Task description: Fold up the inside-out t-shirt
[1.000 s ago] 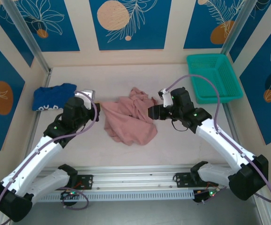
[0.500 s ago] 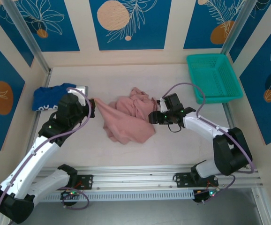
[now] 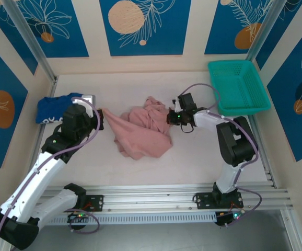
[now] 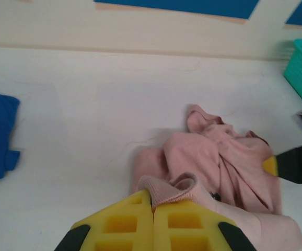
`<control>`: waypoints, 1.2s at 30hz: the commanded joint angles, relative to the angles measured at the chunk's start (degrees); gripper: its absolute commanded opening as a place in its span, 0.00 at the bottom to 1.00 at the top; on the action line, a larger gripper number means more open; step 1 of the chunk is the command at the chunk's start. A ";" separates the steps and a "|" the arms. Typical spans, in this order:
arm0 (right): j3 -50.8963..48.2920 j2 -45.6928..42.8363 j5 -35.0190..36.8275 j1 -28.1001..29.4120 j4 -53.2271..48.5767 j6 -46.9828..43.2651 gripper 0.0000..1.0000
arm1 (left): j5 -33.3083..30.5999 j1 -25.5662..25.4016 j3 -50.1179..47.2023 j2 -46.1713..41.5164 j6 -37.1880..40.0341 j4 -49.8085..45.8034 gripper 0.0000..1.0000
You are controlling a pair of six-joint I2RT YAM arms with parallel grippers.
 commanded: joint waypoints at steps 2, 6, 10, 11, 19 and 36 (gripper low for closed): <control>1.40 -15.23 1.65 -5.47 1.40 0.42 0.00 | 1.28 6.48 7.51 1.92 -1.71 1.15 0.00; 4.96 -25.56 2.81 -7.83 -1.83 -0.02 0.00 | 6.89 14.13 16.11 4.97 -4.16 1.22 0.00; 6.76 -32.73 5.24 -8.49 -3.71 -1.13 0.00 | 8.29 18.86 23.30 6.80 -4.93 0.69 0.00; 6.42 -34.23 5.60 -8.49 -4.09 -1.11 0.00 | 8.59 19.49 24.58 7.32 -4.98 0.32 0.00; -9.80 -39.05 4.12 -5.81 -4.90 4.28 0.06 | 14.94 20.01 16.82 6.13 -6.05 0.96 0.00; -13.63 -26.21 14.47 7.39 -5.20 -1.95 0.48 | 25.57 20.01 -8.47 -2.31 -9.01 -1.84 0.00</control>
